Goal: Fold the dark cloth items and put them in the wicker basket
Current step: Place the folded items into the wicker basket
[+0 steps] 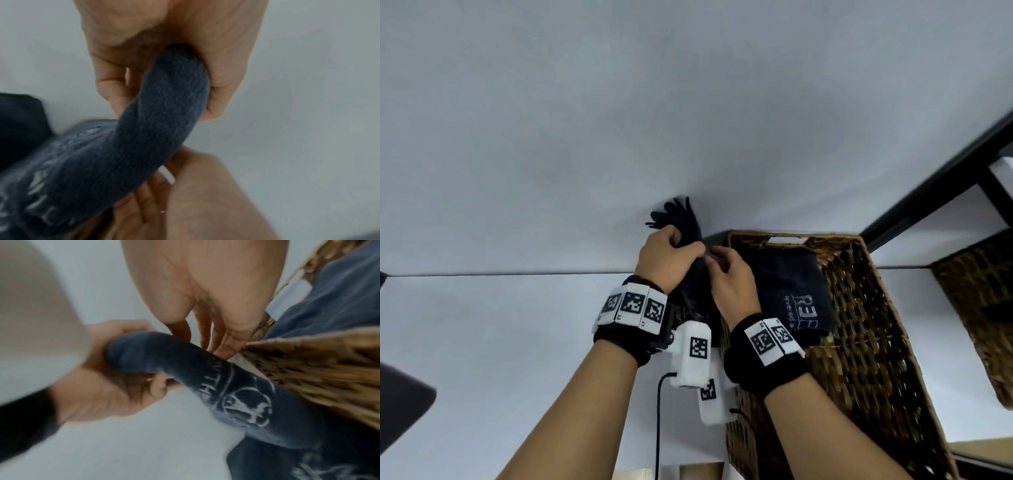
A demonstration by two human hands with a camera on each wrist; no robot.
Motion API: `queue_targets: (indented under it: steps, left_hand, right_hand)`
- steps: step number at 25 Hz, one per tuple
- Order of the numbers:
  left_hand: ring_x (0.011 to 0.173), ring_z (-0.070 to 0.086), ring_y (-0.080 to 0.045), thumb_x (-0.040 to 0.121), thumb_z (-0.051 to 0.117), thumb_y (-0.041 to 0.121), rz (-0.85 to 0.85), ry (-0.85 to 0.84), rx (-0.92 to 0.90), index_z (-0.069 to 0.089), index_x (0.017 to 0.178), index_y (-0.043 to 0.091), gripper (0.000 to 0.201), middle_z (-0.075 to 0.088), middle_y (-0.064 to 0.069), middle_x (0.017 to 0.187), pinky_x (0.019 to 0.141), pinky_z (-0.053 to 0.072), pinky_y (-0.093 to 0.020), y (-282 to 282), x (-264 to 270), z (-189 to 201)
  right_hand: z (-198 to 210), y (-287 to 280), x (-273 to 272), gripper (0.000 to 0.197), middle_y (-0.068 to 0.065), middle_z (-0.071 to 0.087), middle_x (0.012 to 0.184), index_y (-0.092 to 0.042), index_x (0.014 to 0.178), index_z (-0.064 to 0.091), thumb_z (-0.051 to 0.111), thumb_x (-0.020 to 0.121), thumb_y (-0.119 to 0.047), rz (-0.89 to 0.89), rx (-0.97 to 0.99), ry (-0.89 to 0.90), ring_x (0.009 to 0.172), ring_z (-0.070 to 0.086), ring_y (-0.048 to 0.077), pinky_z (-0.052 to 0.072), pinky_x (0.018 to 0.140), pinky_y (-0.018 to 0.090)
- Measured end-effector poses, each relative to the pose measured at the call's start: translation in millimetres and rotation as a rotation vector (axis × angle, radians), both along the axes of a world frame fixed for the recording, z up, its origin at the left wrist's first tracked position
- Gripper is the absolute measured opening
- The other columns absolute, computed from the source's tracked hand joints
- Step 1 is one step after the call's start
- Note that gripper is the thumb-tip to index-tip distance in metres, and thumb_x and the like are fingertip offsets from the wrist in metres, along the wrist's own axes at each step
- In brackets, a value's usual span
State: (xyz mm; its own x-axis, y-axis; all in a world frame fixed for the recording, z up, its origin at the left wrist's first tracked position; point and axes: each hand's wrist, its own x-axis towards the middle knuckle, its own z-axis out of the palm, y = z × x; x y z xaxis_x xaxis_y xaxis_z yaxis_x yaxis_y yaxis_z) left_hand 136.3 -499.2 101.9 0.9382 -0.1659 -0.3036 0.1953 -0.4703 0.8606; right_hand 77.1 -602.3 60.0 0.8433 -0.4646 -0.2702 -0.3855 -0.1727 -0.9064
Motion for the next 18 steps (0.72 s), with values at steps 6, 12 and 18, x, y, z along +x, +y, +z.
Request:
queue_targets:
  steps: [6,12,18]
  left_hand:
    - [0.084,0.068,-0.033,0.069,0.071,0.019,-0.063,0.075,-0.48,0.06,0.086,0.0,0.028,0.068,-0.016,0.086,0.08,0.057,-0.046,-58.9,-28.6,85.5]
    - [0.097,0.068,-0.031,0.078,0.072,0.022,0.045,0.342,-0.401,0.059,0.102,-0.003,0.037,0.068,-0.02,0.108,0.085,0.056,-0.048,-82.7,-46.1,23.8]
    - [0.113,0.051,-0.03,0.084,0.066,0.04,-0.246,-0.118,0.548,0.047,0.128,0.013,0.055,0.051,-0.01,0.124,0.089,0.046,-0.033,-88.7,-69.8,-30.7]
  right_hand:
    - [62.7,-87.3,-21.8,0.052,0.015,0.073,0.1,-0.01,0.105,0.071,0.052,0.091,-0.056,-0.089,0.932,0.115,0.087,0.072,0.027,0.056,0.082,0.042]
    - [38.5,-191.8,-41.3,0.025,0.015,0.071,0.105,-0.006,0.108,0.067,0.066,0.088,-0.021,-0.235,0.647,-0.066,0.095,0.068,0.029,0.054,0.088,0.043]
    - [-33.5,-207.3,-38.0,0.073,0.014,0.055,0.135,-0.01,0.141,0.042,0.074,0.08,-0.036,0.104,-0.151,0.322,0.121,0.055,0.028,0.042,0.105,0.038]
